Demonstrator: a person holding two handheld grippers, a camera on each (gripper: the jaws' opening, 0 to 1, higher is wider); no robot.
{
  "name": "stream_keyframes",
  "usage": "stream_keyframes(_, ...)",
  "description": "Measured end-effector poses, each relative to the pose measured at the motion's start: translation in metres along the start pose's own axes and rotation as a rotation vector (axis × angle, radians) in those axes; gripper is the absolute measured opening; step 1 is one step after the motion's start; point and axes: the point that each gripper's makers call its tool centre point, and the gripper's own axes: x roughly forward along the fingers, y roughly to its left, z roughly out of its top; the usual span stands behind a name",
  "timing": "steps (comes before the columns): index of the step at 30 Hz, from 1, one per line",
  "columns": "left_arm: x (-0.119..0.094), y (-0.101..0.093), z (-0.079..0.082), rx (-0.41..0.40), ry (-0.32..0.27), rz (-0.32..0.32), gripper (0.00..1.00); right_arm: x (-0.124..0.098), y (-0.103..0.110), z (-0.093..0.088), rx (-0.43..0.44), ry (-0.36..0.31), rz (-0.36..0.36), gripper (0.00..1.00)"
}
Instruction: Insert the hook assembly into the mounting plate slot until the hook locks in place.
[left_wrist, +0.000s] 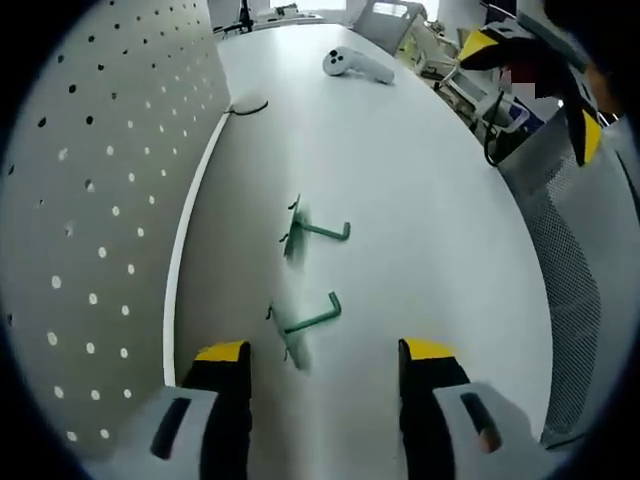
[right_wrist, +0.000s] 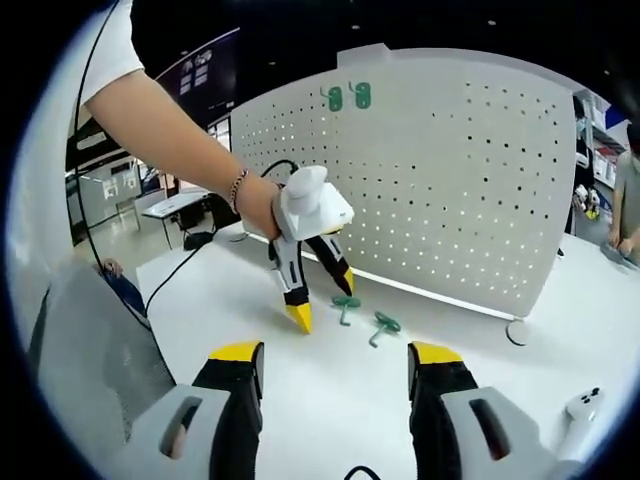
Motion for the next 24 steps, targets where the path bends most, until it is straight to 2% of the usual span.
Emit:
stream_keyframes(6,0.0,0.009,0.001,-0.039,-0.014,0.021,0.43,0.0,-0.001,0.0,0.004,-0.003,-0.006,0.55)
stream_keyframes(10,0.0,0.016,0.001,-0.097,-0.017,0.052,0.33,-0.001,-0.001,0.0,0.001,-0.003,-0.007,0.55)
stream_keyframes(17,-0.001,0.019,0.0,-0.132,-0.026,0.077,0.23,-0.001,-0.003,0.001,0.006,-0.007,-0.014,0.55)
stream_keyframes(24,-0.001,0.018,0.0,-0.126,-0.027,0.089,0.17,-0.002,-0.004,0.003,0.005,-0.012,-0.02,0.54)
